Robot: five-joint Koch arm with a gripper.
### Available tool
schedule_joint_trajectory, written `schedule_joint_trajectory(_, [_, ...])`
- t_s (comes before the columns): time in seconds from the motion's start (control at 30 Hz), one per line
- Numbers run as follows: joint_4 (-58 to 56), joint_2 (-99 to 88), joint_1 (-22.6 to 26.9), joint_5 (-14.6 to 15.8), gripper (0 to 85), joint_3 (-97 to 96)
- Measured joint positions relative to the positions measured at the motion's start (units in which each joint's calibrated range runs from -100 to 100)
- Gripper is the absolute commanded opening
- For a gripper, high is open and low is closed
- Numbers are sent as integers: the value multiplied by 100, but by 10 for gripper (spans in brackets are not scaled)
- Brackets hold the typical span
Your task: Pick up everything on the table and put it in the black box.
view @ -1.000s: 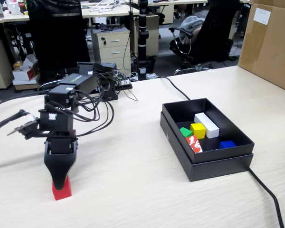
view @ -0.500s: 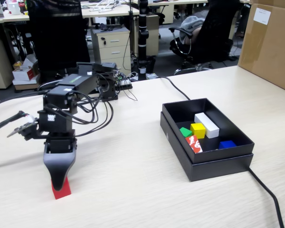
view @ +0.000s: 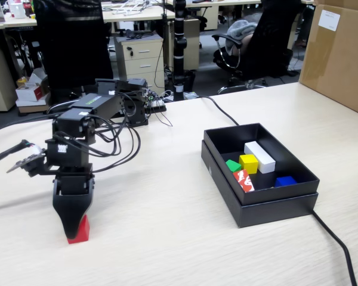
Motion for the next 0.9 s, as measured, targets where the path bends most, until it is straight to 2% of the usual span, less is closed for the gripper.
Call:
schedule_joint_trajectory(0.13, [-294,0,-5,-5,279,18])
schedule_joint_trajectory(0.23, [-550,0,-5,0,173,27])
schedule_joint_trajectory(0.33, [-643,0,-10,34,136,27])
schedule_joint_trajectory(0.5, [-650,-13,-5,73,11,27])
schedule_joint_trajectory(0.73, [-999,-285,44,220,11,0])
schedule_joint_trajectory(0.9, [-1657,-1346,249,376,9,-183])
